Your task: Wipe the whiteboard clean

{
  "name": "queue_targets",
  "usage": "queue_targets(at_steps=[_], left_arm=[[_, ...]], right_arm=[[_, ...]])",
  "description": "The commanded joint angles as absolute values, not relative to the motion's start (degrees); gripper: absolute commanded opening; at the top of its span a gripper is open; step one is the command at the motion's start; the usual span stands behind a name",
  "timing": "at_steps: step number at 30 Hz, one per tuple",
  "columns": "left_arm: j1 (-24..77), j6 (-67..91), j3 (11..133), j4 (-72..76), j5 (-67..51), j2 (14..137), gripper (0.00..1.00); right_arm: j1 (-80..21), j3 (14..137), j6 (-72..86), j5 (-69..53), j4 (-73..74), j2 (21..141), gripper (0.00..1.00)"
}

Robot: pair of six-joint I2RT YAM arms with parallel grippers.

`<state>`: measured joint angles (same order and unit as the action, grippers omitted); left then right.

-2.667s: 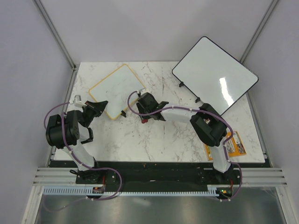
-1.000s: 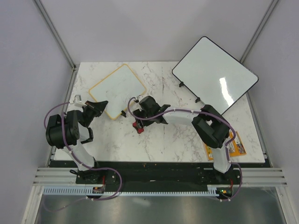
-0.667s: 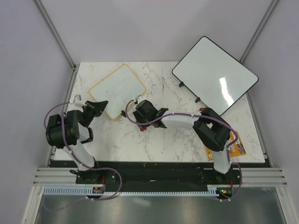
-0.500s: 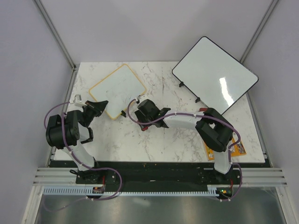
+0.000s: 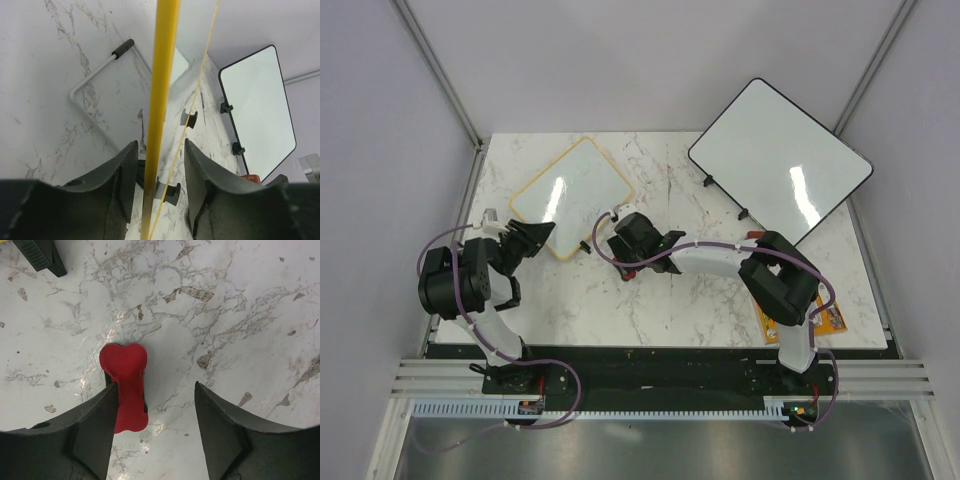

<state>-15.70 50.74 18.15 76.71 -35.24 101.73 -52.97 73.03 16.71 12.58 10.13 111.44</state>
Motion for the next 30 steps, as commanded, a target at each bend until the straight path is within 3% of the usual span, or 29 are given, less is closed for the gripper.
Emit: queue_targets(at_steps=[1,7,11,18,21,24,30], left_arm=[[-15.64,48.17,16.7,95.19,-33.75,99.68,0.52],[-15.73,45.97,13.36,93.61,-31.82,94.93,0.66],[-15.64,41.76,10.29,83.8,-26.56,86.42,0.71],[-15.3,36.83,5.81,51.03,-10.47,54.47,0.72],[-13.89,35.69,5.53,36.72,-3.54,44.68,0.68],[-13.62,34.98,5.62,32.71,-1.14,40.17,0.67],[-11.17,34.19,7.02,37.17,-14.66,43.24,0.33]], right_arm=[[-53.0,74.18,16.61,12.48,8.79,110.21,0.69],[-53.0,74.09,16.87,12.39,8.61,109.69,0.69],[-53.0,73.92,17.23,11.87,8.26,109.42,0.69],[-53.0,72.69,18.19,10.99,7.3,108.72,0.69],[-53.0,72.42,18.54,10.55,6.94,108.54,0.69],[-53.0,72.25,18.81,10.02,6.68,108.63,0.69],[-53.0,71.37,18.9,10.11,6.33,108.02,0.69]])
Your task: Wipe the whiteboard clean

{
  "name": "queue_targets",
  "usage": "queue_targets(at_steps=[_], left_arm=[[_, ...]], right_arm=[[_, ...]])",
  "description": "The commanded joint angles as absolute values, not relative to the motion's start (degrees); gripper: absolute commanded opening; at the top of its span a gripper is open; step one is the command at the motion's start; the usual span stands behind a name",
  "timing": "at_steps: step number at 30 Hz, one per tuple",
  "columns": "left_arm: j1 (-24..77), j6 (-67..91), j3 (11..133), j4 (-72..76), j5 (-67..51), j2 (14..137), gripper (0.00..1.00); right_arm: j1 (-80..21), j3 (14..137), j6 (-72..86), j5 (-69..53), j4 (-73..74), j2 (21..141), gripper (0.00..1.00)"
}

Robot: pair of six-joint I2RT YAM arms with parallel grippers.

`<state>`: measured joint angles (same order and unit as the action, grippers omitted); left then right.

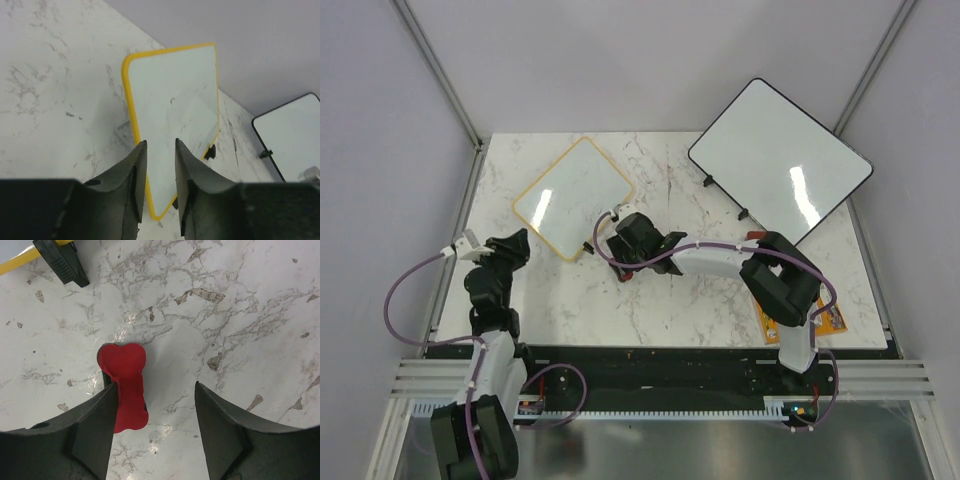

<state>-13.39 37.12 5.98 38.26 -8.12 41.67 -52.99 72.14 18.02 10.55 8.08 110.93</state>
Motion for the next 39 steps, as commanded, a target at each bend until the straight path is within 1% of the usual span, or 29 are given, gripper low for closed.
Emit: queue_targets(at_steps=[1,3,4,5,7,8,11,16,20,28,33,39], left_arm=[[-9.86,32.8,7.64,37.18,-15.72,43.85,0.24],[-4.07,30.51,9.57,36.65,-16.61,45.08,0.16],[-1.61,28.06,10.36,35.69,-15.83,45.52,0.09],[3.81,26.99,11.07,34.12,-13.47,45.88,0.06],[8.07,24.62,12.74,32.7,-11.96,48.33,0.02],[11.04,24.44,13.27,31.91,-10.91,49.82,0.02],[14.92,25.13,15.03,32.08,-10.11,56.41,0.02],[17.31,28.82,17.05,35.76,-10.54,68.44,0.02],[20.55,29.71,19.24,38.41,-10.99,73.81,0.02],[27.41,30.23,22.32,40.25,-7.91,80.32,0.02],[29.09,31.46,24.34,38.68,-8.0,86.47,0.02],[30.32,35.15,22.15,37.97,-5.98,87.89,0.02]], right_arm=[[-53.0,71.11,18.81,10.02,6.24,107.93,0.69],[-53.0,71.19,18.9,9.84,6.07,108.1,0.69],[-53.0,71.19,18.98,9.76,6.06,108.37,0.69],[-53.0,71.19,19.16,9.58,6.15,108.46,0.69],[-53.0,70.58,19.25,9.32,5.54,108.19,0.69],[-53.0,70.49,19.42,9.49,5.45,108.11,0.69],[-52.91,70.05,19.77,9.41,5.01,107.76,0.69],[-53.0,69.7,19.95,8.88,4.75,107.93,0.7],[-53.0,69.43,20.21,8.44,4.66,107.93,0.69],[-53.79,69.35,20.13,9.23,4.39,107.4,0.7],[-53.88,69.43,19.87,10.1,4.48,106.7,0.7],[-53.88,71.19,19.77,11.25,5.62,106.61,0.7]])
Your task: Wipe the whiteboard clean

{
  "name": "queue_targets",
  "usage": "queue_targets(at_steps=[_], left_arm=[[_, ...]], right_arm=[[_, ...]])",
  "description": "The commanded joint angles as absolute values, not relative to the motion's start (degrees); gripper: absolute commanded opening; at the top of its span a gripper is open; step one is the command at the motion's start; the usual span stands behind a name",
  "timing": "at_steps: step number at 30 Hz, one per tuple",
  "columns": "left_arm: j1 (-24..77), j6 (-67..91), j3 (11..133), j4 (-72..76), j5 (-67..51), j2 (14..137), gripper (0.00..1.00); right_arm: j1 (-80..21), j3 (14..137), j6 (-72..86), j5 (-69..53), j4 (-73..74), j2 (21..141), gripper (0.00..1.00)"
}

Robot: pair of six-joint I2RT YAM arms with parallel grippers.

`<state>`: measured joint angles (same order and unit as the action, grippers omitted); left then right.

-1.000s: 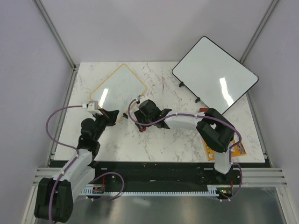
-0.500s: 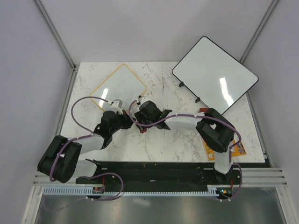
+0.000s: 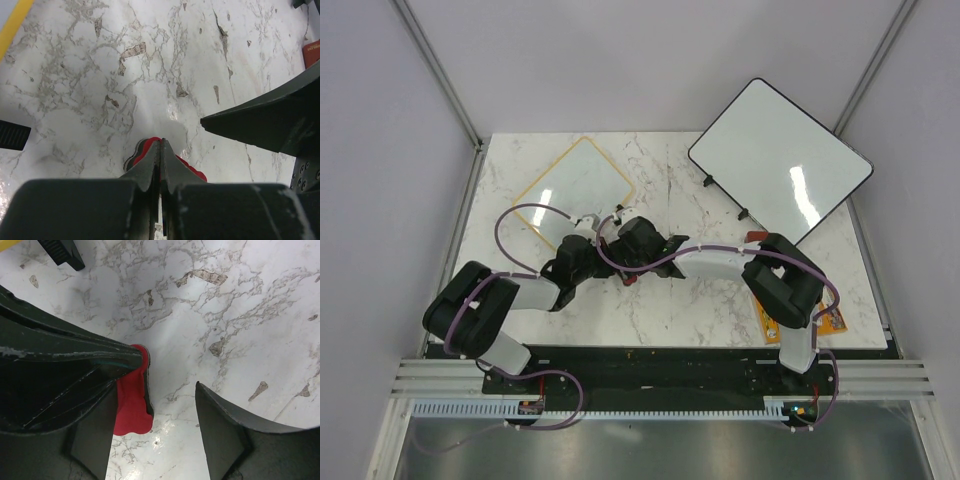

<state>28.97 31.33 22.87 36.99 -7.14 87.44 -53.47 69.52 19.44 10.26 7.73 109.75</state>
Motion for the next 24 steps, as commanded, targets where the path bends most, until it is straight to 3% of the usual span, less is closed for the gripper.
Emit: queue_targets(at_steps=[1,14,24], left_arm=[[30.32,35.33,21.97,37.88,-5.63,88.06,0.02],[31.38,35.68,23.2,35.24,-2.72,92.55,0.02],[31.55,35.51,23.03,35.51,-2.46,92.11,0.02]], right_arm=[[-53.88,71.37,19.78,11.34,5.54,106.52,0.7],[-53.88,69.08,20.21,10.82,5.62,100.55,0.7],[-55.02,66.54,20.65,6.42,6.86,102.39,0.71]])
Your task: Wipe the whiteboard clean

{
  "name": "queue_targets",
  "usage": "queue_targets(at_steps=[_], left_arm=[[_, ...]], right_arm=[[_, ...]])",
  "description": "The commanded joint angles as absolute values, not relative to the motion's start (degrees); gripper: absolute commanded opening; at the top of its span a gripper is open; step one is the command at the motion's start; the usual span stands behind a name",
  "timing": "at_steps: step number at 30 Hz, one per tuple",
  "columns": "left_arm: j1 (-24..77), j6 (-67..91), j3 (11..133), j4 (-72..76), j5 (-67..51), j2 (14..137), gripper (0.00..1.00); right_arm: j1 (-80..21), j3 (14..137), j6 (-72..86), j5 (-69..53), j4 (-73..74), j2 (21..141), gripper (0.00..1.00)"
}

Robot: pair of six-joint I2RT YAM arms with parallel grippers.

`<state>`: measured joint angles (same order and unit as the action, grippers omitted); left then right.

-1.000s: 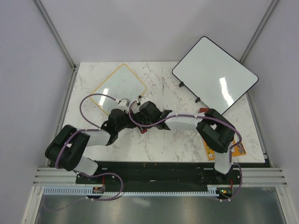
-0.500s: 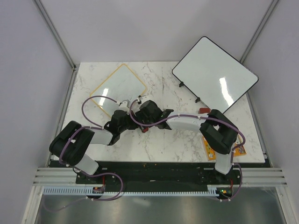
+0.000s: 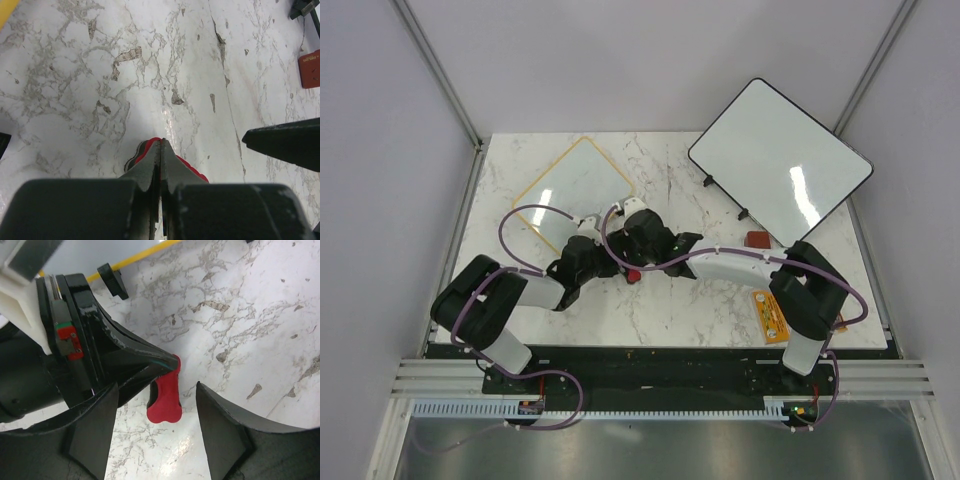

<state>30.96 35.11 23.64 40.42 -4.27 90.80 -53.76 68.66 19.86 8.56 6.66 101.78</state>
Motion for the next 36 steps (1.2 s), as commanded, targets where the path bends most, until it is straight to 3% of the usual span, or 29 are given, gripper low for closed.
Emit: queue_targets(at_steps=[1,14,25,36], left_arm=[[31.55,35.42,23.03,35.51,-2.55,92.11,0.02],[31.55,34.98,22.94,35.51,-2.55,92.02,0.02],[31.55,34.45,23.11,34.89,-2.29,92.11,0.02],[31.55,34.37,23.29,34.72,-2.37,92.37,0.02]], right_arm=[[-55.02,65.32,20.83,6.68,6.86,102.22,0.71],[-55.11,61.7,20.66,7.73,6.76,101.95,0.71],[-55.11,57.31,21.53,16.26,8.26,89.04,0.75],[-55.11,56.16,21.53,10.02,2.91,96.41,0.78]])
